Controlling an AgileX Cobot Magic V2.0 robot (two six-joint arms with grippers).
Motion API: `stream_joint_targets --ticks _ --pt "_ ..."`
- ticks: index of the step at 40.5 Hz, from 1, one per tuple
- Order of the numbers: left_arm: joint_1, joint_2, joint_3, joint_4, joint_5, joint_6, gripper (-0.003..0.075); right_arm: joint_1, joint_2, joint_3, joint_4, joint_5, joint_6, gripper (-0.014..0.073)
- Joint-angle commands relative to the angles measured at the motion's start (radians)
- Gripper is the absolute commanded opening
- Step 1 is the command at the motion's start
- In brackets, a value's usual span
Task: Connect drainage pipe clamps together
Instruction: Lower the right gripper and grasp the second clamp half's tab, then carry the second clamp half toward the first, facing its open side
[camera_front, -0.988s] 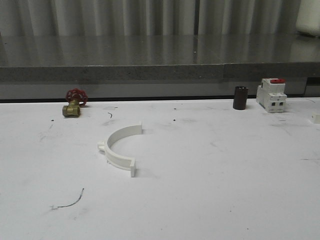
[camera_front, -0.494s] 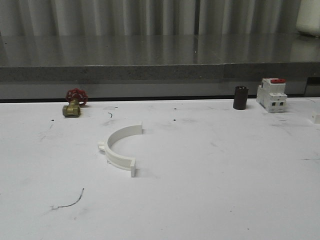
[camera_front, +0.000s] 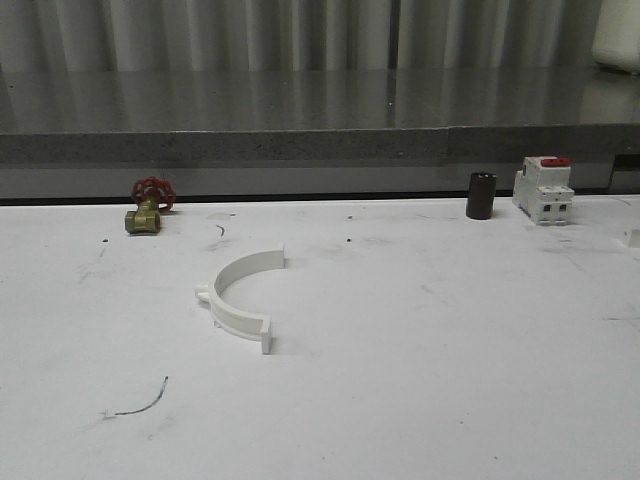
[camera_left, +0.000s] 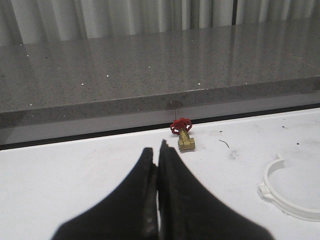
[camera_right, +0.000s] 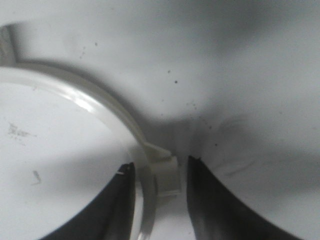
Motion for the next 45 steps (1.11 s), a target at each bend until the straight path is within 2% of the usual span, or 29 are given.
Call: stream_joint_targets --ticks 1,8,30,37,45 --pt "-0.002 0.008 -0.027 0.010 -0.071 -0.007 -0.0020 -0.006 -0.055 -0.031 -0.011 -0.008 -0.011 0.0174" --pt "-0.002 0.008 -0.027 0.010 -0.071 -0.007 -0.0020 -0.006 -0.055 -0.031 -0.011 -0.004 -0.011 0.0100" --pt "-0.002 0.008 -0.027 0.010 -0.071 -0.007 -0.0020 -0.002 -0.092 -0.031 0.021 0.095 -0.011 0.0096" --pt "-0.002 0.008 -0.027 0.010 -0.071 -0.007 -0.0020 0.056 -0.132 -0.031 0.002 0.111 0.035 0.0096" --pt "-0.002 0.008 -0.027 0.010 -0.071 -0.007 -0.0020 0.196 -0.145 -0.031 -0.041 0.147 0.179 0.0096"
